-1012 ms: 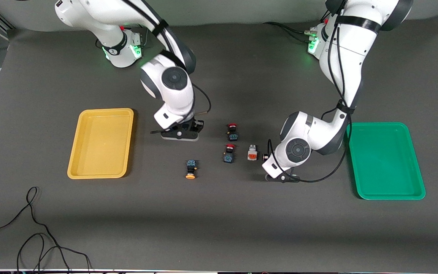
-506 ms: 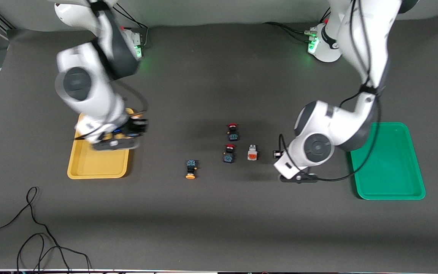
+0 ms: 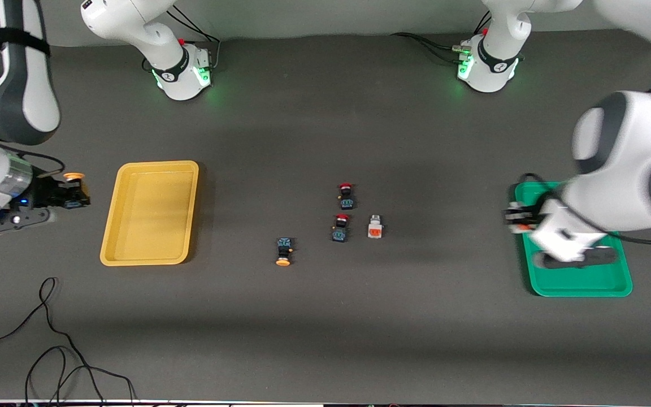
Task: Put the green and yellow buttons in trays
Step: 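Carry the held buttons to the yellow and green trays with both grippers, then lower and release the buttons into the yellow and green trays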
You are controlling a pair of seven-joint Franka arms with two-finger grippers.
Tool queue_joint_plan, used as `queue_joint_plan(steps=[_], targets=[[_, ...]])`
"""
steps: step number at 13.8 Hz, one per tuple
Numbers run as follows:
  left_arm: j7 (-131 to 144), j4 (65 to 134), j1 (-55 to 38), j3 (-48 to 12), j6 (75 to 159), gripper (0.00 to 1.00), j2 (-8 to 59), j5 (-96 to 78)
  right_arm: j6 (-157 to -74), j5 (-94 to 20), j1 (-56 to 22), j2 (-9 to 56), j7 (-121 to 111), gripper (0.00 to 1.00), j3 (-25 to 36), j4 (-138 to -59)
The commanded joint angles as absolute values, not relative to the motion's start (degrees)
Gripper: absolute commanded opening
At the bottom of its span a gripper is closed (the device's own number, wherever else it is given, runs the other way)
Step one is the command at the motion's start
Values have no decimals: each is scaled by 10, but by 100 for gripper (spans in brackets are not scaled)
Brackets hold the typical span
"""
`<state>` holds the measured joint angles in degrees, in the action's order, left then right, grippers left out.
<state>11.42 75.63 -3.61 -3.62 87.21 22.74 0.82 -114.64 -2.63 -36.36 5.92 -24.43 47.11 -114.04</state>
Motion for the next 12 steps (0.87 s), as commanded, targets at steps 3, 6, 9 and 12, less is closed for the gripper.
queue_joint_plan(steps=[3,6,9,12], targets=[[-120,771,113,-44,909,0,242,50,-1368,-156,-360,138,-377,24,488,-1280],[-198,830,175,-43,1024,0,267,72,-1396,-343,-359,268,-495,24,482,-1263],[-198,886,185,-43,1115,0,300,76,-1398,-465,-365,344,-576,25,476,-1244],[-199,923,187,-43,1219,0,349,90,-1383,-463,-366,338,-564,99,476,-1224]])
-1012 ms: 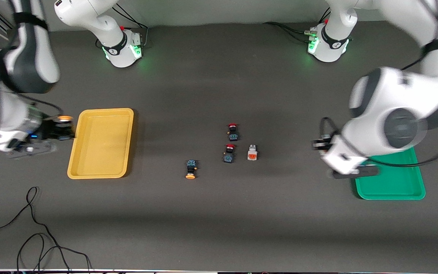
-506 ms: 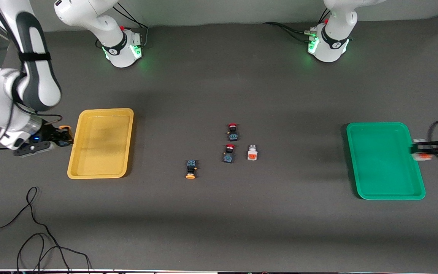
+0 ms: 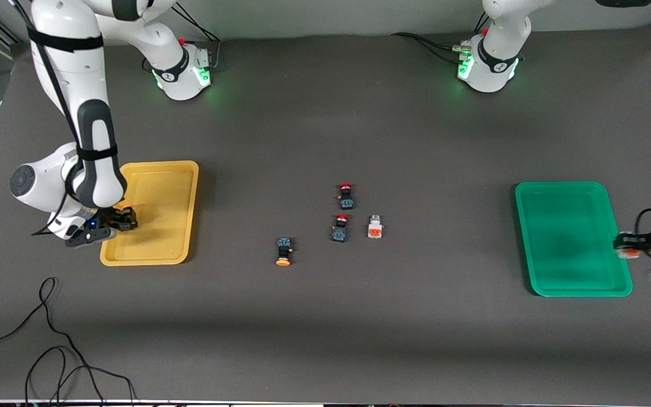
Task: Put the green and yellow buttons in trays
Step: 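Lower and release the buttons into the yellow and green trays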
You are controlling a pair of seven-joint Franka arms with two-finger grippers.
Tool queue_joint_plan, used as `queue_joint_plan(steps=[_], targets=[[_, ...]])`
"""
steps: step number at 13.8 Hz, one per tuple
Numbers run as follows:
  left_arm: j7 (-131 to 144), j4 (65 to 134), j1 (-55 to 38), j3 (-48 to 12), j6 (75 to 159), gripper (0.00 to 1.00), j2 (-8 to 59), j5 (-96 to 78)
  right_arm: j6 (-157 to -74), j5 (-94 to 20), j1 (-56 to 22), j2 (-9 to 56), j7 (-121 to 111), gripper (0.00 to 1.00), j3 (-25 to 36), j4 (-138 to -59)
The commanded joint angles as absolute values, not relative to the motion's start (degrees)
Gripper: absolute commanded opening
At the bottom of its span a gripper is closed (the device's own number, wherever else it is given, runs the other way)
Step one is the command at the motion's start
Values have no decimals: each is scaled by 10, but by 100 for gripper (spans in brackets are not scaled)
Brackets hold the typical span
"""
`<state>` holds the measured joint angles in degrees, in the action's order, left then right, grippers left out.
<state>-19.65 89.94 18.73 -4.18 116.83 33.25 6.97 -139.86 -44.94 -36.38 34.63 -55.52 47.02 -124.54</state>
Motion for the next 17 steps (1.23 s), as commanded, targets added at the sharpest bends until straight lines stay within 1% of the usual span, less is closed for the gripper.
queue_joint_plan(steps=[1,3,4,6,8,9,10,11,13,14,15,17], targets=[[-199,924,192,-43,1251,0,372,100,-1367,-462,-366,337,-563,100,478,-1216],[-203,932,200,-43,1281,0,388,101,-1337,-435,-367,326,-555,100,484,-1197],[-205,937,203,-43,1281,0,388,101,-1307,-384,-367,318,-516,100,488,-1170],[-205,948,208,-43,1283,0,387,101,-1204,-297,-367,311,-433,100,498,-1082],[-205,951,211,-43,1281,0,388,101,-1098,-244,-368,311,-355,100,497,-986],[-204,950,208,-43,1276,0,386,101,-1065,-237,-374,310,-337,100,496,-948],[-205,951,207,-43,1274,71,383,101,-1043,-237,-388,312,-312,100,497,-922],[-206,951,211,-43,1272,99,381,101,-1034,-237,-405,312,-279,100,496,-908],[-206,951,207,-43,1256,99,367,101,-1035,-242,-461,317,-193,100,493,-899],[-206,949,206,-45,1229,99,349,101,-1037,-245,-488,323,-132,100,490,-883],[-205,947,201,-47,1193,99,324,100,-1041,-246,-506,336,-60,100,473,-863],[-205,938,195,-61,1112,98,270,98,-1042,-246,-512,360,50,100,420,-816]])
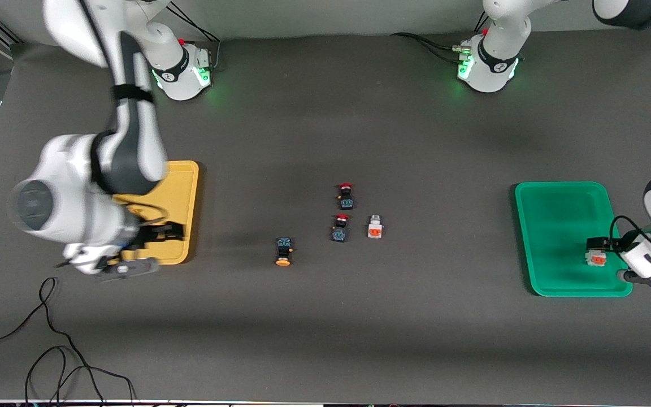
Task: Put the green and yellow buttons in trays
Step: 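Lower and release the buttons into the yellow and green trays, then move both grippers back to the remaining buttons between the trays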
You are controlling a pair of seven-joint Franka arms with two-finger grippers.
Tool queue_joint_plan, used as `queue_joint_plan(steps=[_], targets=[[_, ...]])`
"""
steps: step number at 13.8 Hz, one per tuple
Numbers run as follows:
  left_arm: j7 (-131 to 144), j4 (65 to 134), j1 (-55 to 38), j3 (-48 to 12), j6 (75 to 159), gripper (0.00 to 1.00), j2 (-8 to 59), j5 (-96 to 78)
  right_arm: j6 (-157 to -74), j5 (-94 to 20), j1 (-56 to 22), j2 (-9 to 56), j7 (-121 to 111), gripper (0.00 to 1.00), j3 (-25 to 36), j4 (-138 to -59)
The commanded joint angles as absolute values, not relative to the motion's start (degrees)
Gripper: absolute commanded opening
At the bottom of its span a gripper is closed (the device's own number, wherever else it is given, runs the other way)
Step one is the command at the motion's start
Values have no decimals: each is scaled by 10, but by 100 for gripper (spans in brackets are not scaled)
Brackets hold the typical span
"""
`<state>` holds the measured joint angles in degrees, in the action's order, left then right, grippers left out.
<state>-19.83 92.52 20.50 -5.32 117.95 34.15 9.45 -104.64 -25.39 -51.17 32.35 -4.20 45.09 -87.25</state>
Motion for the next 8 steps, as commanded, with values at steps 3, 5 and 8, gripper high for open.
queue_joint_plan(steps=[3,5,8], targets=[[-197,883,186,-97,973,95,226,86,-1049,-244,-512,383,189,100,352,-767],[-152,833,185,-135,900,89,227,48,-1067,-244,-512,404,254,100,329,-749],[-6,821,129,-182,895,90,234,40,-1121,-242,-518,428,274,100,305,-761]])
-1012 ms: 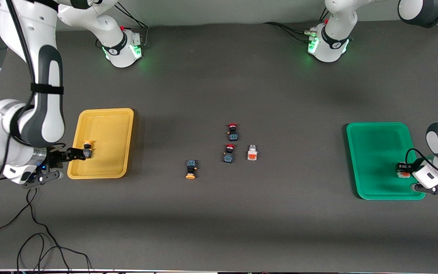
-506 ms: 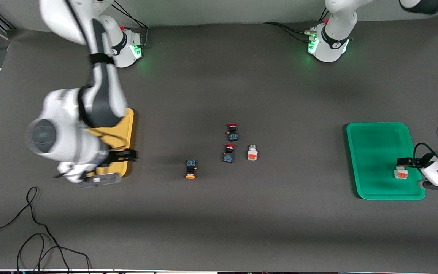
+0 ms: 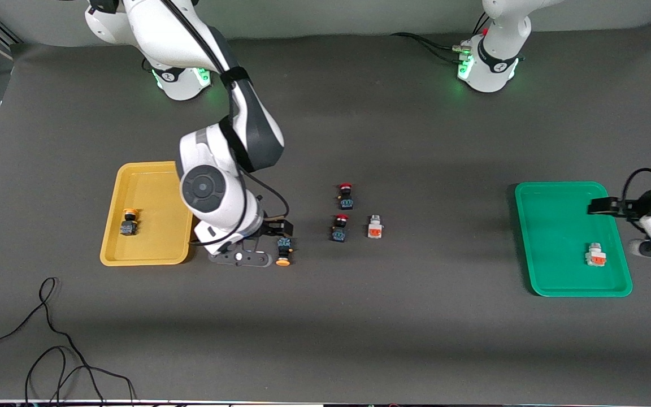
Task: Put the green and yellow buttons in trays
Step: 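Move both grippers back to the remaining buttons between the trays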
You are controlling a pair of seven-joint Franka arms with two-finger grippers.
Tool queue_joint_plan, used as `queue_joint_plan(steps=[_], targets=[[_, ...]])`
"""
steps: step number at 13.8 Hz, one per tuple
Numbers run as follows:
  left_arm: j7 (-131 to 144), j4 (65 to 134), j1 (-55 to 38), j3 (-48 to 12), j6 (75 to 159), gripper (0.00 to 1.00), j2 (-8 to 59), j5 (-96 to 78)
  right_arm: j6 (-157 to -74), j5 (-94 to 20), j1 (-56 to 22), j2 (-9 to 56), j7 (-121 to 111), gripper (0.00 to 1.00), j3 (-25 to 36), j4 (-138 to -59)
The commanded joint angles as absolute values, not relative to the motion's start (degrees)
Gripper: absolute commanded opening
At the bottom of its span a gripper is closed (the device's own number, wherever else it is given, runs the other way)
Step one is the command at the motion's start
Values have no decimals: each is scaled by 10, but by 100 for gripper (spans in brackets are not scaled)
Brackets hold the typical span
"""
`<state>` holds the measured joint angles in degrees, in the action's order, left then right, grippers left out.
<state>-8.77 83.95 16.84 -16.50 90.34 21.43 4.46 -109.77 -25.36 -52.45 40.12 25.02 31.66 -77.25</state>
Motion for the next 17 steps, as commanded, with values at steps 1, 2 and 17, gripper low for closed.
queue_joint_plan(steps=[1,2,17], targets=[[39,823,98,-186,899,91,239,40,-1136,-243,-527,448,274,100,305,-763],[87,821,59,-186,903,92,248,40,-1151,-243,-529,466,274,100,304,-765],[368,859,-178,-178,1215,98,441,56,-1287,-253,-519,523,264,0,282,-818]])
